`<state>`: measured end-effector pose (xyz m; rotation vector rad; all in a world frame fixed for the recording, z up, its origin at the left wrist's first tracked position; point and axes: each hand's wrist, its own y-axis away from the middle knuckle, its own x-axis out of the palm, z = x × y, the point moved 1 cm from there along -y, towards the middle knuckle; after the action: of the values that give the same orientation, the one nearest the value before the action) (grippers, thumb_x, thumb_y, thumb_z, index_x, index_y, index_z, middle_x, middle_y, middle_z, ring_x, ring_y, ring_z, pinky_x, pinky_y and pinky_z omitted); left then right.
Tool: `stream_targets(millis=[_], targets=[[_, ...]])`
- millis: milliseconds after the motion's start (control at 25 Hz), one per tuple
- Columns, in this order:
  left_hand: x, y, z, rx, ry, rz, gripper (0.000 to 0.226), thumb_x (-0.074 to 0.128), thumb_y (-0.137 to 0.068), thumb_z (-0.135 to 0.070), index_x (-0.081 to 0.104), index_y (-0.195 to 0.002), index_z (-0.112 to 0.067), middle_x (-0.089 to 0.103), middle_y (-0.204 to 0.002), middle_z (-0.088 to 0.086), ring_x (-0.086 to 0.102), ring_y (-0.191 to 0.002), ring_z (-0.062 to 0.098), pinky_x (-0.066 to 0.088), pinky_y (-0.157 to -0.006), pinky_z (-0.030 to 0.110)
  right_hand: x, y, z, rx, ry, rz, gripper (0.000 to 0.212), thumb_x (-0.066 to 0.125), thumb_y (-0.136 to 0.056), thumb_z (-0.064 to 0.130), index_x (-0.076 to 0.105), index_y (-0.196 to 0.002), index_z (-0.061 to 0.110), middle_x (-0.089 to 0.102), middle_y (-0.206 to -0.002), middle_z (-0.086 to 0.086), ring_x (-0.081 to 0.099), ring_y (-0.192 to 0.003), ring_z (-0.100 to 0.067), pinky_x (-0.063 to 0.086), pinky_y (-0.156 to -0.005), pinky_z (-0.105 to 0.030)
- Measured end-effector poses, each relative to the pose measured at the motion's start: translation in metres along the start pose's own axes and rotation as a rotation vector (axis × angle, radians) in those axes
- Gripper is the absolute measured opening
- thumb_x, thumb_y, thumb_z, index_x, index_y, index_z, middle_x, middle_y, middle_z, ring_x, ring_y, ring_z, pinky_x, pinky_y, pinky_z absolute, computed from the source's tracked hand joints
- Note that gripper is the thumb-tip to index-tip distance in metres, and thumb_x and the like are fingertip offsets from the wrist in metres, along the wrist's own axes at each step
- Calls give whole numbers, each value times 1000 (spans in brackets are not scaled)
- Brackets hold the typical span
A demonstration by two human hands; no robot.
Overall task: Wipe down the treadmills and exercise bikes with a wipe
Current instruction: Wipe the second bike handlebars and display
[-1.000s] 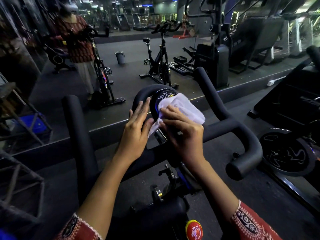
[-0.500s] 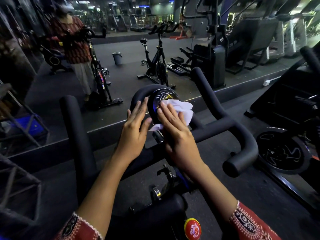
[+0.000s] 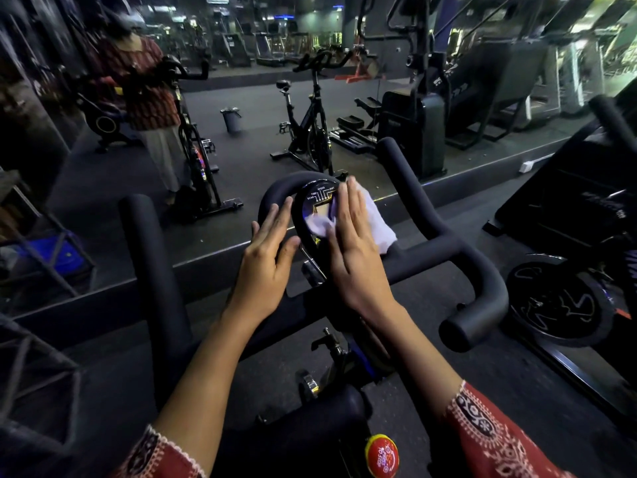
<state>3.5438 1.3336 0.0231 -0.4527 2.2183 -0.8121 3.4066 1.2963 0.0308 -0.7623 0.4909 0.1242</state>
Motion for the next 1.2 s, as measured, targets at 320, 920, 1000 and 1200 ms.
stream_targets(millis=[320, 920, 1000, 1200], targets=[[-14, 7, 10, -102, -81, -109, 49, 47, -89, -9, 43, -136, 6, 36, -146, 19, 26, -137, 28, 15, -110, 8, -7, 35, -11, -365, 245, 279, 70, 54, -80, -5, 35, -146, 6, 19, -157, -3, 8, -147, -19, 2, -119, -29], [-13, 9, 6, -108, -95, -122, 49, 45, -90, -10, 44, -135, 9, 39, -143, 21, 32, -131, 26, 18, -104, 0, 11, 46, 5, -154, 201, 121, 59, 24, -97, 22, 3, -148, 1, 1, -158, -18, -2, -148, -29, 2, -120, -38], [-13, 9, 6, -110, -93, -127, 49, 45, -90, -11, 44, -135, 8, 40, -143, 21, 32, -131, 24, 20, -103, 0, 10, 23, 1, -208, 230, 139, 59, 27, -98, 24, 4, -150, 6, 3, -159, -11, 2, -148, -27, 3, -119, -34], [-13, 10, 4, -103, -114, -139, 45, 50, -92, -5, 45, -135, 8, 40, -143, 21, 33, -129, 26, 20, -101, 0, 22, 47, 7, -104, 387, -43, 54, 25, -92, 3, 14, -144, -8, 14, -151, -32, 14, -143, -43, 14, -118, -46]])
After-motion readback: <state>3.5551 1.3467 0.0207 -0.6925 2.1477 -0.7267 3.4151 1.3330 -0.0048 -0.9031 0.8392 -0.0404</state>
